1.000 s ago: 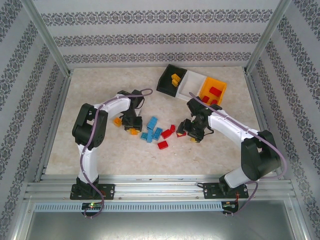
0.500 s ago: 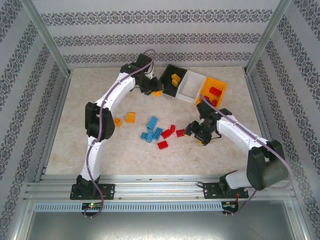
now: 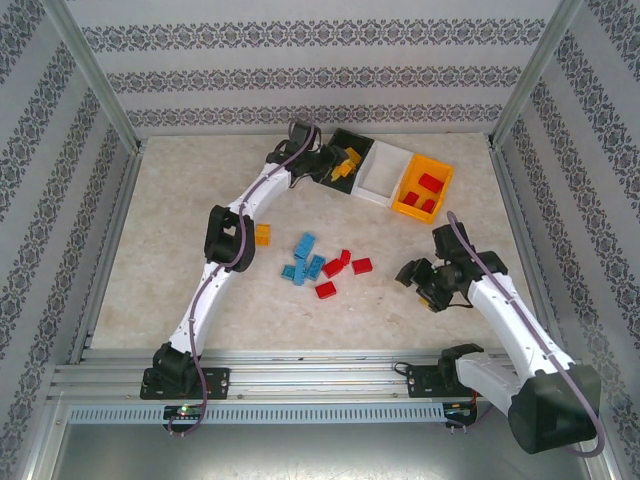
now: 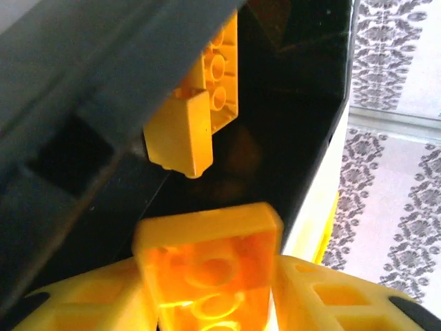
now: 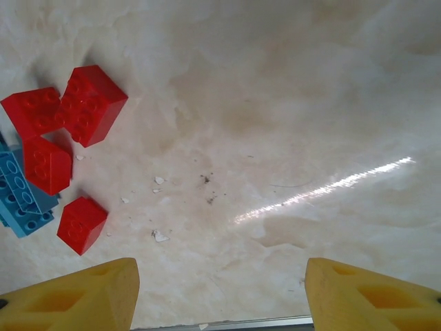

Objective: Sort the legos into containers by color

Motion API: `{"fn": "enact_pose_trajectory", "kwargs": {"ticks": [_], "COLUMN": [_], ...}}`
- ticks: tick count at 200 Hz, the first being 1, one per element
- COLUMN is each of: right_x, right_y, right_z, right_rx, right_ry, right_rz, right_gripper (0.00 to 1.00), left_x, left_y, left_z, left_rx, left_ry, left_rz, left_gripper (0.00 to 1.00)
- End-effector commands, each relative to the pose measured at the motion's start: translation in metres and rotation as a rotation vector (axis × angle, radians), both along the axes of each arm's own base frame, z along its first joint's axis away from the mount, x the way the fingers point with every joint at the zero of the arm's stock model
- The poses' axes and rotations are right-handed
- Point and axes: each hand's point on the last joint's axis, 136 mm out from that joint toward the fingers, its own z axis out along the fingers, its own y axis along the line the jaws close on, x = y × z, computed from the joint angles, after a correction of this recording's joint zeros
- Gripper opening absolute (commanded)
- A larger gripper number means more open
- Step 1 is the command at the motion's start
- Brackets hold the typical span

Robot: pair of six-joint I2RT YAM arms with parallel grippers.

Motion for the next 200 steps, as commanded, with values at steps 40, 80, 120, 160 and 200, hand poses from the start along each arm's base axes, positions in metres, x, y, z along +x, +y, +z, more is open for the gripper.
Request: {"fn": "enact_pose_trajectory", "kwargs": {"ticks": [40,80,120,160,200], "right_x": [0.000,0.008,0.023,0.050,0.074], "right_y": [0.002,0.012,0.034,0.067,0.086], "right_z": [-0.009,-0.007,-0.006,-0.011,-0.022], "right_rx": [0.001,-0.008,-0.012,-0.027,-0.098], "right_ry": [0.054,0.052,0.051,0.082,0.125], "right_rz": [-0.020,0.024,0.117,0.260,0.508], "right_gripper": [0.65,0.65,0.65,0.66,0.70], "left_x": [0.019,0.012,-0.021,-0.076,-0.128], "left_y": [0.005,0.006,0.015,0.046,0.086], "left_z": [0.055,0.069,0.084,0.094,0.100], "left_rx": [-0.092,-0.078,0.075,0.338,0.457], "left_ry": [-0.130,-0.152,-0.169,-0.169,-0.174], "left_rz": [0.021,-0.018,-0.128,-0.264,-0.313], "left_gripper": [0.61,0.61,0.61,0.62,0.64]}}
